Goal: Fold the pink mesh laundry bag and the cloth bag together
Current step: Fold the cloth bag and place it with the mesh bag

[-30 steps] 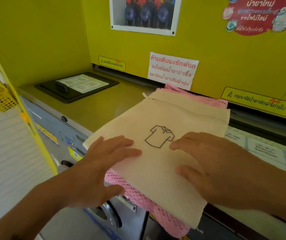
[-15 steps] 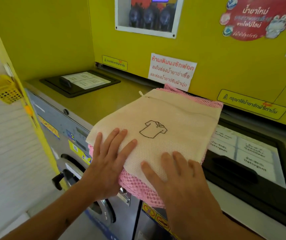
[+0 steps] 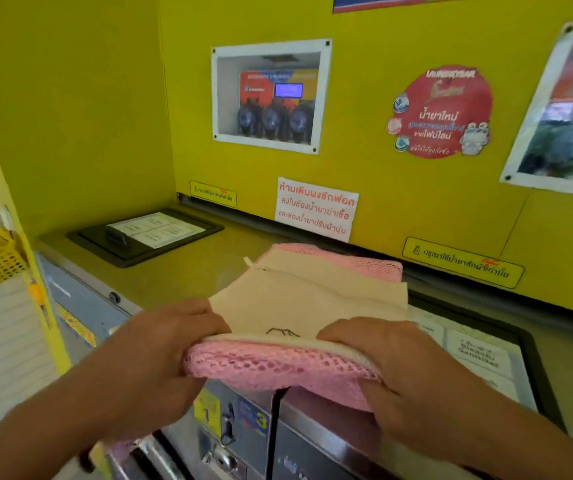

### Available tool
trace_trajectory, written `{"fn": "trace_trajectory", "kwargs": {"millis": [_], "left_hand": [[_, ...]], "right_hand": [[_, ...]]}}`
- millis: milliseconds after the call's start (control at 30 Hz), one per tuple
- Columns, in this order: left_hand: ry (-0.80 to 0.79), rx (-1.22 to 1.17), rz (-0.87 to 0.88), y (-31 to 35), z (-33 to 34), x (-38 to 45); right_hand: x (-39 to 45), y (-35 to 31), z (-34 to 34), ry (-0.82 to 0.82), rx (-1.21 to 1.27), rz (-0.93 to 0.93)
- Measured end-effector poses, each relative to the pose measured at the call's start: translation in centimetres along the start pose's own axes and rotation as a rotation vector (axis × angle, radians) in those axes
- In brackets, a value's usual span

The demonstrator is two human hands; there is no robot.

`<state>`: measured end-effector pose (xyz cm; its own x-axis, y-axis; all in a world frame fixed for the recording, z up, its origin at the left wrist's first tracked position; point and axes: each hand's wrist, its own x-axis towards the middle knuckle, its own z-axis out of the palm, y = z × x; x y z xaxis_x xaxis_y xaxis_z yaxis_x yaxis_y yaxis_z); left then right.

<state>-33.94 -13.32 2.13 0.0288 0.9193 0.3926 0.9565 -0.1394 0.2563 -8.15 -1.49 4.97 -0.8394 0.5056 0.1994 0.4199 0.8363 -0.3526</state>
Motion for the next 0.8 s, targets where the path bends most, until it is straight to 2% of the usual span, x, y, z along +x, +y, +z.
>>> {"fn": "trace_trajectory", "kwargs": {"millis": [133,200,333,433,500,567,600,633,667,733,800], "left_hand": [[-0.189,-0.14,-0.037,-0.3,-4.6,3.5],[-0.265,-0.201,-0.012,-0.5,-6.3,6.0],[-0.239,-0.138,-0.015,-1.8,-8.0,12.6],[-0.079,-0.019,-0.078,-2.7,-7.0,18.1],[0.134,0.175,-0.135,-3.0,-5.5,20.8],[0.427,0.214,-0.041,-2.7,-3.3,21.5],[0.523,0.14,0.044,-2.2,-2.0,21.2],[0.547,0.067,0.098,-1.6,-0.6,20.6],[0.495,0.019,0.096,-1.1,1.1,19.9],[0.253,-0.01,-0.079,-0.9,4.8,18.3],[-0.015,0.085,-0.286,-1.9,8.2,17.1]], "right_hand": [[1.5,1.2,-2.6,0.032,-0.017,0.012],[2.6,1.6,-4.2,0.066,0.05,0.047],[6.7,3.8,-6.5,0.194,0.236,0.136],[10.9,7.1,-7.3,0.308,0.33,0.258],[13.8,9.4,-7.3,0.366,0.351,0.34],[16.4,12.1,-6.4,0.386,0.308,0.417],[17.4,13.6,-5.6,0.389,0.265,0.469],[18.0,15.0,-4.6,0.379,0.201,0.537],[18.4,16.2,-3.5,0.367,0.113,0.616],[18.7,17.6,-1.7,0.365,-0.113,0.73],[18.7,17.8,-0.4,0.388,-0.305,0.681]]}}
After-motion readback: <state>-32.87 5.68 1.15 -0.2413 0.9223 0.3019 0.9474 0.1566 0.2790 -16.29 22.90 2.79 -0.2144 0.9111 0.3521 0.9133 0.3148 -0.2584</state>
